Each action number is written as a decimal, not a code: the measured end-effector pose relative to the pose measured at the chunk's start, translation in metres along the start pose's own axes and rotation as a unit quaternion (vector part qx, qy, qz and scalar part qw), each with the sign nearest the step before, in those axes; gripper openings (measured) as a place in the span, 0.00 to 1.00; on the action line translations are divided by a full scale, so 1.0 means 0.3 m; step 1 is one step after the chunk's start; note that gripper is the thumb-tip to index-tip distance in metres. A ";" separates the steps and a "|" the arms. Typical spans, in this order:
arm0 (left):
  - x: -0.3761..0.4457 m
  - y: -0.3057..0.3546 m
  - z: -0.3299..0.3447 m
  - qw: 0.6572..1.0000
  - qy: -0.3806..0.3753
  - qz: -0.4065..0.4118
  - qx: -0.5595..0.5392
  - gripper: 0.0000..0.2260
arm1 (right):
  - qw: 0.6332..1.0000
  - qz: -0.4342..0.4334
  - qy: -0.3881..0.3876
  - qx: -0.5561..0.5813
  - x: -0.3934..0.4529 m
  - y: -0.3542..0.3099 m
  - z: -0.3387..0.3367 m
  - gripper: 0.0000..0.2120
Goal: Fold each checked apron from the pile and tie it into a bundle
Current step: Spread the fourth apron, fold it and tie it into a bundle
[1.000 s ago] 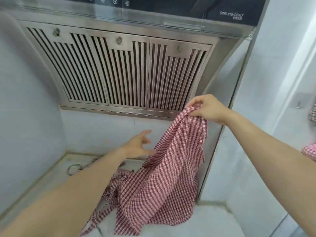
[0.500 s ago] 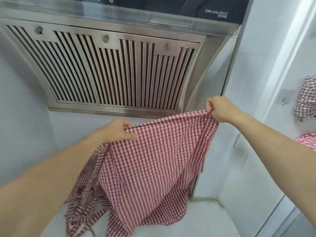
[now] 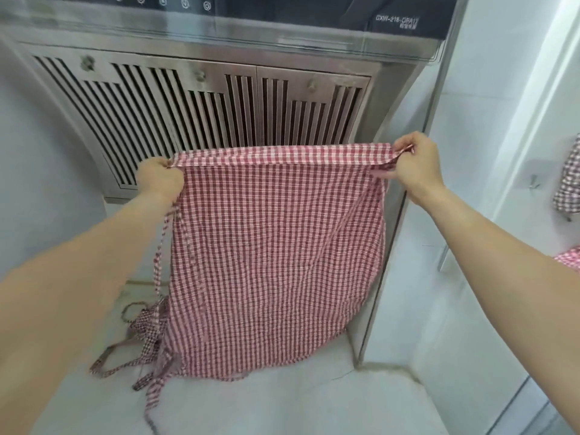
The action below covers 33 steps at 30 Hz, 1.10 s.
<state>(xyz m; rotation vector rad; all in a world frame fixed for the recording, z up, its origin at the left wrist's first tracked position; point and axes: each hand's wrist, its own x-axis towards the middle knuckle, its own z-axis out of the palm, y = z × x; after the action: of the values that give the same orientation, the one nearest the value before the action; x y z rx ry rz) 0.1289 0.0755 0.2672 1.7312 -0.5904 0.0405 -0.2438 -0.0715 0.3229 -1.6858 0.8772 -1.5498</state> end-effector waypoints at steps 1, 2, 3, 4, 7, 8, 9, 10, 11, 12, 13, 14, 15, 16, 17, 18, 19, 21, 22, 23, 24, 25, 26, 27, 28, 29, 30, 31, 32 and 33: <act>0.005 -0.010 -0.007 0.998 -0.052 -0.010 -0.019 0.13 | 1.000 0.008 0.005 0.023 -0.002 0.004 0.003 0.15; 0.000 -0.022 -0.011 0.994 -0.100 -0.017 -0.042 0.13 | 1.000 0.016 0.009 0.024 -0.007 0.011 0.005 0.12; -0.005 -0.038 -0.016 0.987 -0.145 -0.032 -0.067 0.12 | 1.000 0.007 0.008 -0.015 -0.009 0.021 0.006 0.10; -0.017 -0.051 -0.021 0.978 -0.191 -0.049 -0.075 0.11 | 0.995 -0.023 -0.004 -0.092 -0.011 0.038 0.000 0.08; -0.057 -0.076 -0.058 0.934 -0.356 -0.020 0.017 0.17 | 0.920 -0.163 -0.122 -0.334 -0.031 0.096 -0.026 0.08; -0.058 -0.080 -0.070 0.912 -0.401 0.020 0.077 0.22 | 0.882 -0.212 -0.181 -0.379 -0.039 0.116 -0.031 0.09; -0.060 -0.084 -0.081 0.887 -0.433 0.058 0.147 0.28 | 0.840 -0.250 -0.228 -0.424 -0.040 0.149 -0.037 0.12; -0.065 -0.084 -0.087 0.858 -0.453 0.095 0.223 0.32 | 0.797 -0.269 -0.253 -0.477 -0.036 0.185 -0.045 0.17; -0.070 -0.086 -0.088 0.829 -0.458 0.128 0.294 0.31 | 0.762 -0.270 -0.260 -0.529 -0.031 0.228 -0.052 0.20; -0.079 -0.079 -0.083 0.807 -0.450 0.159 0.349 0.26 | 0.738 -0.272 -0.244 -0.567 -0.030 0.258 -0.055 0.18; -0.083 -0.079 -0.077 0.798 -0.432 0.183 0.379 0.18 | 0.736 -0.278 -0.222 -0.576 -0.036 0.280 -0.060 0.15; -0.095 -0.075 -0.073 0.804 -0.413 0.194 0.382 0.13 | 0.757 -0.283 -0.198 -0.555 -0.035 0.303 -0.069 0.11; -0.108 -0.077 -0.074 0.819 -0.399 0.194 0.364 0.11 | 0.800 -0.269 -0.177 -0.505 -0.053 0.306 -0.070 0.08; -0.117 -0.079 -0.077 0.842 -0.399 0.171 0.321 0.10 | 0.860 -0.232 -0.166 -0.424 -0.073 0.295 -0.068 0.06; -0.121 -0.088 -0.078 0.866 -0.411 0.124 0.257 0.10 | 0.924 -0.161 -0.165 -0.305 -0.096 0.272 -0.064 0.06; -0.129 -0.098 -0.078 0.880 -0.429 0.067 0.192 0.09 | 0.969 -0.059 -0.169 -0.168 -0.112 0.249 -0.060 0.09; -0.139 -0.111 -0.075 0.886 -0.440 0.014 0.144 0.08 | 0.983 0.039 -0.170 -0.059 -0.127 0.233 -0.060 0.10; -0.163 -0.132 -0.066 0.879 -0.452 -0.031 0.149 0.11 | 0.961 0.182 -0.201 0.057 -0.153 0.222 -0.075 0.11; -0.171 -0.140 -0.056 0.869 -0.463 -0.049 0.166 0.13 | 0.944 0.227 -0.230 0.069 -0.155 0.231 -0.083 0.11; -0.181 -0.155 -0.045 0.855 -0.482 -0.073 0.174 0.15 | 0.925 0.266 -0.263 0.064 -0.166 0.247 -0.097 0.11; -0.190 -0.152 -0.043 0.840 -0.505 -0.097 0.174 0.15 | 0.908 0.298 -0.290 0.046 -0.169 0.255 -0.109 0.11; -0.200 -0.153 -0.043 0.823 -0.527 -0.114 0.180 0.13 | 0.893 0.322 -0.313 0.026 -0.173 0.266 -0.122 0.11; -0.207 -0.150 -0.049 0.806 -0.547 -0.124 0.189 0.12 | 0.884 0.337 -0.324 0.006 -0.176 0.279 -0.136 0.10; -0.204 -0.149 -0.057 0.795 -0.556 -0.117 0.210 0.12 | 0.880 0.334 -0.338 -0.014 -0.182 0.274 -0.147 0.09; -0.195 -0.154 -0.060 0.792 -0.556 -0.099 0.231 0.14 | 0.880 0.323 -0.346 -0.036 -0.188 0.273 -0.159 0.08; -0.182 -0.156 -0.061 0.799 -0.542 -0.068 0.251 0.16 | 0.886 0.302 -0.345 -0.064 -0.191 0.269 -0.167 0.08; -0.171 -0.158 -0.066 0.810 -0.520 -0.033 0.270 0.16 | 0.896 0.276 -0.334 -0.094 -0.195 0.263 -0.174 0.07; -0.164 -0.154 -0.070 0.817 -0.497 0.006 0.292 0.17 | 0.908 0.244 -0.316 -0.126 -0.191 0.259 -0.178 0.06; -0.153 -0.151 -0.068 0.817 -0.480 0.038 0.319 0.19 | 0.921 0.215 -0.289 -0.149 -0.186 0.254 -0.181 0.06; -0.143 -0.147 -0.064 0.801 -0.478 0.055 0.355 0.23 | 0.933 0.179 -0.262 -0.169 -0.178 0.244 -0.178 0.07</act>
<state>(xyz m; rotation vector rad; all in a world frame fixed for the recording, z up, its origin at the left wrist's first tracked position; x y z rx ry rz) 0.1150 0.1144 0.2177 2.4001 -1.5720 -0.6516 -0.3031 -0.0686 0.2360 -1.9124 1.1175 -0.6784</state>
